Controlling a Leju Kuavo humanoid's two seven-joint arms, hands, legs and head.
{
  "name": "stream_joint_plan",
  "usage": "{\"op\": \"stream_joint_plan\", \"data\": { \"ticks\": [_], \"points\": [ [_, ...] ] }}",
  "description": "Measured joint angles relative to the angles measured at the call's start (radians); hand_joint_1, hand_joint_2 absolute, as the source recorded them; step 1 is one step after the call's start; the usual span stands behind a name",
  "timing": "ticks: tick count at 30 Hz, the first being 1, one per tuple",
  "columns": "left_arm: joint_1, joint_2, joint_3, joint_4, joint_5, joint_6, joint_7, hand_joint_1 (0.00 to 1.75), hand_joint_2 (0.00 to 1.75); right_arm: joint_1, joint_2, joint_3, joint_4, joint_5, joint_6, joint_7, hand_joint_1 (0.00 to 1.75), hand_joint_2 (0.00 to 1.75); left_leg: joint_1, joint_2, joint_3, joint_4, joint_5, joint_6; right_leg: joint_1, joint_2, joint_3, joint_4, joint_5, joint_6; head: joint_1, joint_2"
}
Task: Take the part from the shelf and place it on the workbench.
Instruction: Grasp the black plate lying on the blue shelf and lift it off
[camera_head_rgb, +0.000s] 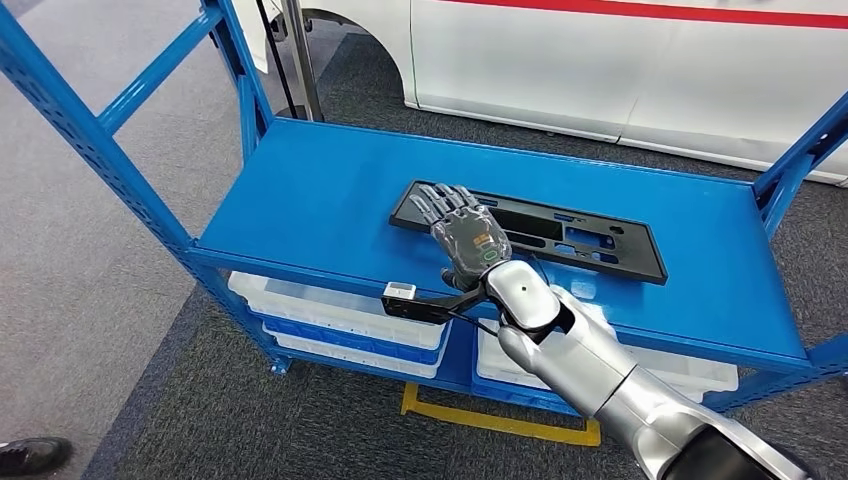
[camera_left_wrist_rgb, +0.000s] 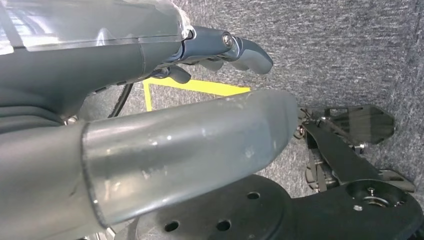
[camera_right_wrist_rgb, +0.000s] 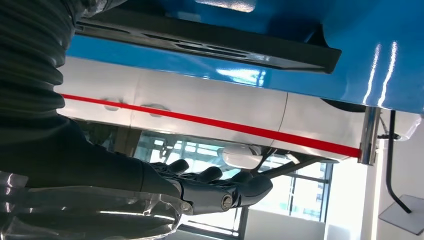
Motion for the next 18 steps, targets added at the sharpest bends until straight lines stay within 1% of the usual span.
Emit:
{"op": "stream_joint_plan", "data": {
  "ticks": [3,8,18],
  "points": [
    [-0.002,0.0,-0.002,0.0,-0.002,-0.004,-0.014,0.0,0.0,-0.004,0.012,0.0,0.03,0.014,-0.012,0.007,0.0,1.75,0.0,0.0,0.0,0.0,0.0,0.0,-0.002,0.0,0.0,0.0,0.0,0.0,0.0,0.0],
    [-0.007,0.0,-0.013,0.0,-0.011,-0.007,-0.007,0.0,0.0,-0.012,0.032,-0.001,0.077,0.032,-0.01,0.026,0.0,1.75,0.0,0.0,0.0,0.0,0.0,0.0,-0.003,0.0,0.0,0.0,0.0,0.0,0.0,0.0],
    [-0.01,0.0,-0.024,0.0,-0.014,-0.014,-0.012,0.0,0.0,-0.05,0.094,-0.016,0.282,0.076,-0.049,0.076,0.0,1.75,-0.001,0.0,0.0,0.001,0.0,0.0,-0.004,-0.001,0.0,0.0,0.0,0.0,0.0,0.0]
  ]
}}
